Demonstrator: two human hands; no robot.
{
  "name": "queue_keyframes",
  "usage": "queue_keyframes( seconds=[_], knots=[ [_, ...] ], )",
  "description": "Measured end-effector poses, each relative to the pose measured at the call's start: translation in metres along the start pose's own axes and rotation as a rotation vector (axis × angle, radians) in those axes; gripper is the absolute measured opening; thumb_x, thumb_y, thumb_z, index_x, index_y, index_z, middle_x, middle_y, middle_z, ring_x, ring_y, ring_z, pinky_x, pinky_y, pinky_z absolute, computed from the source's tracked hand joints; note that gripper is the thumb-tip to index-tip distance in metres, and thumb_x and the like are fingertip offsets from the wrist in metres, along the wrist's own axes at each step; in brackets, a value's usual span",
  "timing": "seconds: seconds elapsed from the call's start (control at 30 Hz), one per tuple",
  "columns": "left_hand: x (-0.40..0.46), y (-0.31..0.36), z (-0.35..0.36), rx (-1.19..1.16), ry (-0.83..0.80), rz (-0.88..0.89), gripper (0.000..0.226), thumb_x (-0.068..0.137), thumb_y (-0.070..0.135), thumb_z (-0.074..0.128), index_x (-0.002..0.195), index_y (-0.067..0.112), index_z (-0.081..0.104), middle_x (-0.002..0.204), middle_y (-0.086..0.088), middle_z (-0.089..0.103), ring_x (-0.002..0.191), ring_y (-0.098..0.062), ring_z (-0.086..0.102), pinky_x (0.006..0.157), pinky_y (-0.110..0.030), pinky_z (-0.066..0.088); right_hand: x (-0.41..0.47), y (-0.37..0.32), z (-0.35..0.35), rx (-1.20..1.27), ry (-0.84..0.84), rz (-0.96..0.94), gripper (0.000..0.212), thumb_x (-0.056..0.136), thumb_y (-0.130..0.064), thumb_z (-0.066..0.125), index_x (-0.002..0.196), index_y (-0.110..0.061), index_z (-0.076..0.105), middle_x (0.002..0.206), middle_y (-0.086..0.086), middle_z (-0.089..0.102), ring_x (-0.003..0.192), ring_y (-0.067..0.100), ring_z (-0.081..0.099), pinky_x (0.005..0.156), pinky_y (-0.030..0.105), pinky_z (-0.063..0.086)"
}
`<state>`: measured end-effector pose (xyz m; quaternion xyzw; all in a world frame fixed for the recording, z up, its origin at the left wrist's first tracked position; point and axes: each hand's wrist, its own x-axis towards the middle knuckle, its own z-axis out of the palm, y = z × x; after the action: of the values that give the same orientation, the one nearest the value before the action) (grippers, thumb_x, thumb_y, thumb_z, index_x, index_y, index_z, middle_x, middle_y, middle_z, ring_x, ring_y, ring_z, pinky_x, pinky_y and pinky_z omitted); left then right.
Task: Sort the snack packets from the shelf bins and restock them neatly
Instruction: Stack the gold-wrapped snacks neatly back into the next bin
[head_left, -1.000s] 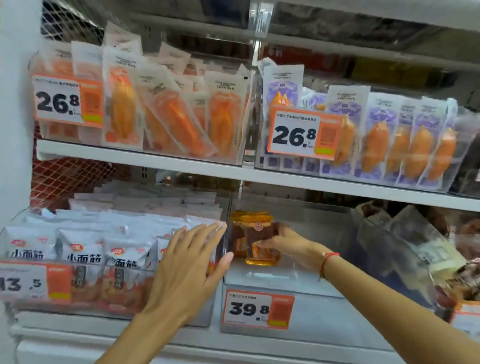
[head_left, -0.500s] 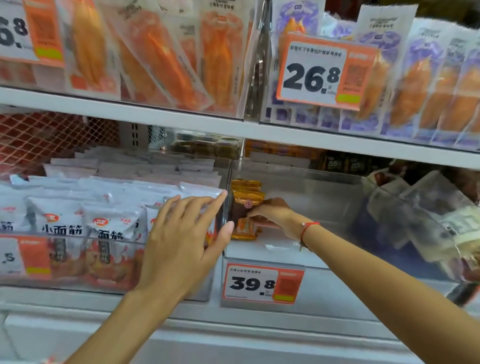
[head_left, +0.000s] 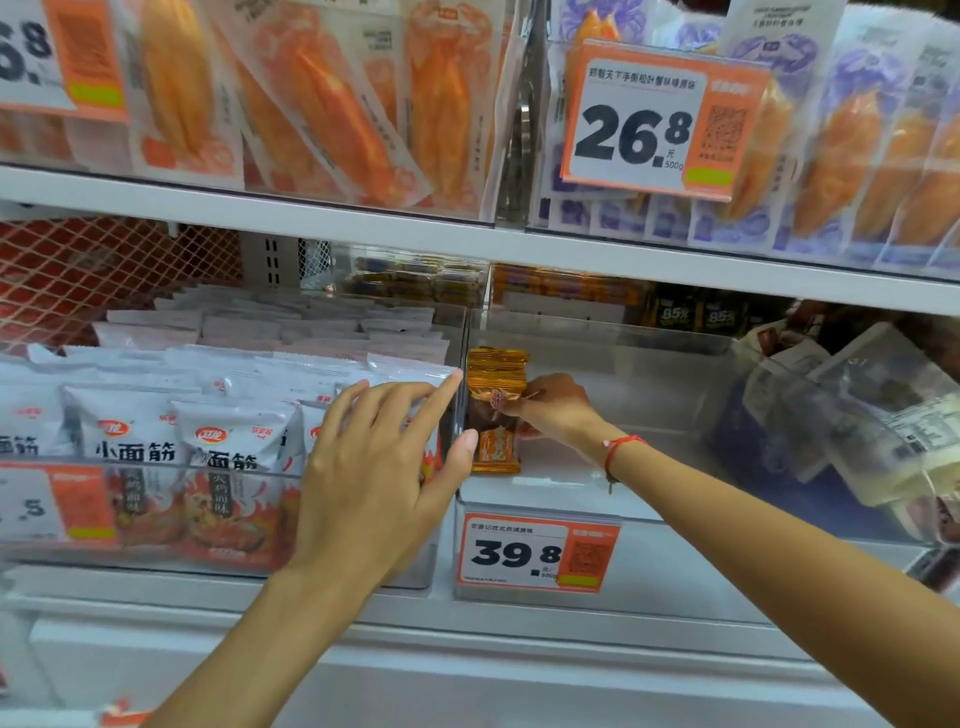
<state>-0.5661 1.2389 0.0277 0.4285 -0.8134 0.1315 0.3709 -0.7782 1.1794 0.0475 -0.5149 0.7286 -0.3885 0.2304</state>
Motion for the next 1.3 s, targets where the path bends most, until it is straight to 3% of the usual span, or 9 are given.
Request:
queue_keyframes(
  seconds=[0.13,0.37,0.53,0.67,0.77,0.9,1.1,1.23,1.3],
  knots=[
    [0.0,0.0,0.0,-0.007,0.014,0.004,0.056,0.098,0.052,0.024,0.141,0.025,0.049,0.114,0.002,0.062,0.109,-0.019,0.052,0.108,-0.037,0.026,-0.001,-0.001,-0.006,0.074,-0.128,0.052,0.013,0.085,-0.019,0.073,0.093,-0.018,0.063,0.109,0.009,0.069,0.092,0.021,0.068,0.079,0.027,0.058],
    [0.0,0.0,-0.005,-0.007,-0.04,0.016,0.06,0.099,0.054,0.019,0.143,0.025,0.045,0.121,0.002,0.06,0.114,-0.017,0.047,0.108,-0.036,0.025,-0.022,-0.005,-0.033,-0.186,-0.169,0.048,0.071,0.085,-0.02,0.072,0.143,-0.011,0.032,0.135,0.013,0.049,0.109,0.025,0.056,0.08,0.028,0.053],
    [0.0,0.008,-0.025,0.009,-0.02,0.07,0.059,0.096,0.049,0.027,0.144,0.017,0.042,0.135,-0.003,0.052,0.124,-0.02,0.044,0.113,-0.039,0.019,-0.113,-0.016,-0.074,-0.444,-0.117,-0.542,0.036,0.087,-0.022,0.069,0.122,-0.023,0.06,0.114,-0.015,0.053,0.089,-0.004,0.049,0.071,0.004,0.038],
    [-0.006,0.04,-0.059,0.043,0.094,0.225,0.033,0.092,0.036,0.043,0.109,0.015,0.062,0.106,-0.003,0.063,0.096,-0.024,0.059,0.083,-0.038,0.044,-0.192,-0.004,-0.089,-0.679,-0.105,-0.732,0.013,0.088,-0.032,0.064,0.102,-0.031,0.065,0.087,-0.019,0.05,0.076,0.003,0.047,0.065,0.019,0.042],
    [-0.028,0.07,-0.071,0.004,-0.175,0.17,0.024,0.097,0.038,0.045,0.101,0.023,0.063,0.097,0.005,0.065,0.089,-0.02,0.062,0.068,-0.03,0.037,-0.229,0.038,-0.078,-0.802,-0.366,-0.556,0.016,0.091,-0.035,0.059,0.105,-0.03,0.064,0.095,-0.016,0.061,0.082,0.002,0.049,0.074,0.024,0.044],
    [-0.096,0.084,-0.031,-0.067,-0.592,-0.012,0.022,0.095,0.036,0.045,0.104,0.027,0.063,0.107,0.006,0.068,0.099,-0.021,0.063,0.075,-0.03,0.046,-0.257,0.123,-0.047,-0.865,-0.705,-0.112,0.028,0.094,-0.033,0.056,0.121,-0.024,0.06,0.122,-0.001,0.061,0.11,0.019,0.055,0.092,0.033,0.044],
    [-0.261,0.093,0.039,-0.121,-0.9,-0.151,0.038,0.099,0.029,0.043,0.135,0.026,0.052,0.14,0.006,0.052,0.126,-0.013,0.049,0.102,-0.029,0.041,-0.311,0.257,0.019,-0.718,-0.64,0.094,0.021,0.092,-0.022,0.049,0.111,-0.017,0.057,0.122,0.011,0.059,0.11,0.032,0.056,0.079,0.035,0.041],
    [-0.334,0.082,0.07,-0.096,-1.191,-0.183,0.061,0.102,0.032,0.034,0.156,0.025,0.007,0.163,0.004,0.004,0.149,-0.017,0.008,0.12,-0.035,0.015,-0.335,0.303,0.048,-0.734,-0.412,0.006,0.057,0.088,-0.02,0.038,0.145,-0.018,0.034,0.153,0.006,0.032,0.138,0.029,0.032,0.109,0.039,0.033],
    [-0.354,0.075,0.078,-0.045,-1.251,-0.168,0.058,0.102,0.04,0.021,0.156,0.025,0.003,0.163,0.003,-0.002,0.15,-0.017,0.003,0.121,-0.036,0.011,-0.336,0.321,0.057,-0.731,-0.303,0.003,0.068,0.09,-0.016,0.044,0.153,-0.018,0.018,0.16,0.0,0.01,0.145,0.03,0.023,0.116,0.04,0.028]
  ],
)
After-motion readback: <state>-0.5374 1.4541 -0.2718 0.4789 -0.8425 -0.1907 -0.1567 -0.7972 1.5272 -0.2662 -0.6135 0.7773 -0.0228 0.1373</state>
